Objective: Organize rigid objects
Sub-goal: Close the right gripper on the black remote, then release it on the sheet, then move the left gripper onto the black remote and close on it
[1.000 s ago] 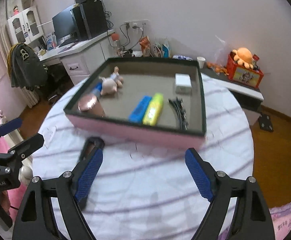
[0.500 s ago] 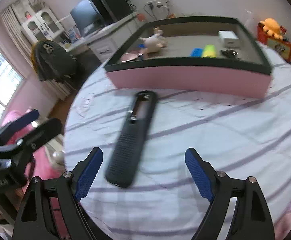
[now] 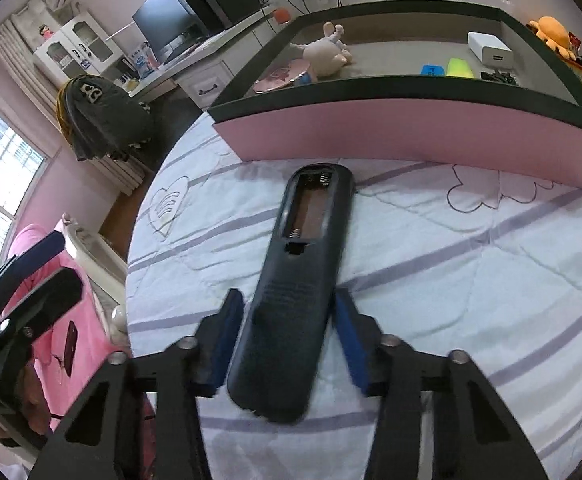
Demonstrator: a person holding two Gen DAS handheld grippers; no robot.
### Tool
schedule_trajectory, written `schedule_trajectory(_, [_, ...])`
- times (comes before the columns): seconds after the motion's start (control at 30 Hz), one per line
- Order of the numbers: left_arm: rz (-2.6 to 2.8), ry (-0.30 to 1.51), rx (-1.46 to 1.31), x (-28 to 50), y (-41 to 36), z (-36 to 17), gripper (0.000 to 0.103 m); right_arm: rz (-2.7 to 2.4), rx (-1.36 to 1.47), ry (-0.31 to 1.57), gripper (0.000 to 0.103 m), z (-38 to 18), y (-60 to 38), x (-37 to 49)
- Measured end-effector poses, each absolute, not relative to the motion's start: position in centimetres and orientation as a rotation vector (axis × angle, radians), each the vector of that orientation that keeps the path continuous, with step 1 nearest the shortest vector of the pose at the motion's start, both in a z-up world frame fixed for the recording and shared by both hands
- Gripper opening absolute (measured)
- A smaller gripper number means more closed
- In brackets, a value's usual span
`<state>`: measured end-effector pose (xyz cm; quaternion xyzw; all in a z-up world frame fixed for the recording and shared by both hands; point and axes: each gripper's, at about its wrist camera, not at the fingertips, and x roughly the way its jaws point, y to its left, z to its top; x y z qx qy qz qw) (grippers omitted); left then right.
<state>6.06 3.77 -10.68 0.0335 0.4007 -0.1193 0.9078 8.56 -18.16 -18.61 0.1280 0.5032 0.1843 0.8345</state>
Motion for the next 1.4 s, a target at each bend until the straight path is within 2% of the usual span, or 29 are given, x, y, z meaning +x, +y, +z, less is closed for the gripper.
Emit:
schedule_trajectory(0.1, [-0.254, 0.829, 0.055, 6.5, 4.2, -10.8, 0.103, 0.399, 0.221, 1.059, 0.036, -18.4, -18.0, 9.0])
schedule_trajectory(0.37, [-0.255, 0.856, 0.044, 7.2, 4.6, -11.7, 0.103, 0.293, -0.206, 1.063, 0.027, -15.6, -13.1, 8.4])
schedule_trajectory(0.8, [-0.2, 0.853, -0.011, 7.1, 8.4, -11.8, 0.103, 0.348, -0.255, 1.078, 0.026, -14.9, -7.7, 8.4])
schedule_trajectory(0.97, [-0.207, 0.86, -0.019, 7.0, 7.5, -11.9, 0.103, 0.311, -0.249, 1.048, 0.027, -13.7, -9.1, 7.7])
schedule_trajectory(1.0, [-0.212, 0.862, -0.021, 7.0, 6.9, -12.0, 0.103, 0.295, -0.24, 1.042, 0.027, -13.4, -9.8, 7.6])
schedule_trajectory(1.07, [-0.22, 0.87, -0.027, 7.1, 5.7, -12.2, 0.103, 0.243, -0.222, 1.04, 0.037, -13.1, -12.0, 7.3])
schedule_trajectory(1.1, [-0.226, 0.875, -0.036, 7.2, 5.0, -12.4, 0.103, 0.205, -0.211, 1.026, 0.047, -13.0, -13.4, 7.1])
schedule_trajectory(1.13, [-0.231, 0.879, -0.043, 7.3, 4.3, -12.5, 0.103, 0.178, -0.203, 1.026, 0.052, -13.1, -14.5, 7.0])
schedule_trajectory(1.27, [-0.227, 0.92, -0.076, 7.9, 1.4, -13.7, 0.103, 0.139, -0.143, 1.024, 0.054, -13.5, -18.3, 6.4])
schedule_trajectory(1.4, [-0.189, 0.969, -0.103, 8.6, -1.1, -14.9, 0.103, 0.138, -0.112, 1.02, 0.06, -14.1, -20.7, 6.4])
